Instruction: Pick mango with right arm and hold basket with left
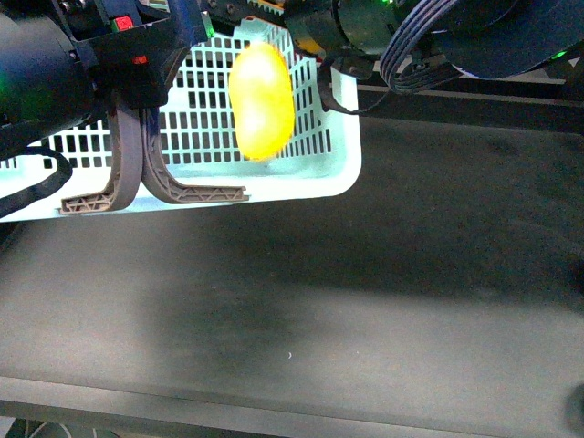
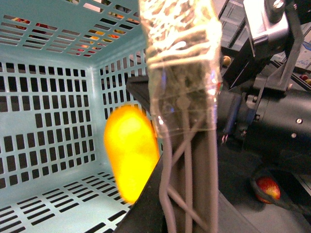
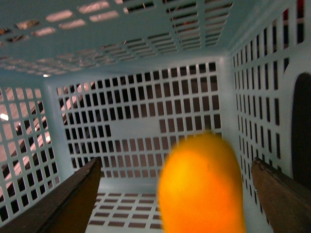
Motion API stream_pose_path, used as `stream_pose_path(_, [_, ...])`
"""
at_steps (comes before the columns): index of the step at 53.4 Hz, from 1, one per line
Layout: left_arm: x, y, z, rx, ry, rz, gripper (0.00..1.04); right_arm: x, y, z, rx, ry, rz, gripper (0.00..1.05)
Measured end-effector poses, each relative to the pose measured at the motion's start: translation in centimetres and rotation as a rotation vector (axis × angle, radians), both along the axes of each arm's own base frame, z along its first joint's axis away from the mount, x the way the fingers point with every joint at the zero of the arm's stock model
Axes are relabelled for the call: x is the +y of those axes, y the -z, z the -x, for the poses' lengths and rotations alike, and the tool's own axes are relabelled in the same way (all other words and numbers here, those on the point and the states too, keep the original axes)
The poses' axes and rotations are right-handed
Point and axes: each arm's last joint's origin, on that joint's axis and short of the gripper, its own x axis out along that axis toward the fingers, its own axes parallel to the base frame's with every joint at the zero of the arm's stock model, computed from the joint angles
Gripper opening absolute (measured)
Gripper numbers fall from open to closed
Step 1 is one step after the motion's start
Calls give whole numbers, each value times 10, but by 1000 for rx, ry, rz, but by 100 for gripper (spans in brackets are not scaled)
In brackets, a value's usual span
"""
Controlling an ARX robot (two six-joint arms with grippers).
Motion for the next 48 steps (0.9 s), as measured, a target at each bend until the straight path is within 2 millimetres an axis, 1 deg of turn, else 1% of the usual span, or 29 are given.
stream_pose_path(2, [0,0,0,1,5,0,6,-1,-1,0,-5,9,-8,98])
stream_pose_path(6, [0,1,1,5,3,0,6,-8,-7,2,-29,49,-31,96])
stream_pose_path(11, [0,2,1,9,4,2,6,-19,-15,8,-68,112,-45,96])
stream_pose_path(19, [0,2,1,9,-2,2,6,-44,-31,22,-129,256,-46,96])
stream_pose_path(25, [0,2,1,9,-2,2,6,-66,-41,38,-156,335,-48,96])
stream_pose_path(31, [0,2,1,9,-2,2,6,-89,-46,61,-170,404,-46,96])
stream_pose_path(38, [0,2,1,9,4,2,6,-121,-46,104,-199,496,-4,96])
stream_pose_path(42, [0,2,2,9,5,2,6,-134,-45,122,-204,526,14,96])
stream_pose_path(46, [0,2,1,9,4,2,6,-153,-41,150,-214,564,43,96])
stream_pose_path(48, [0,2,1,9,4,2,6,-159,-40,159,-216,576,54,96])
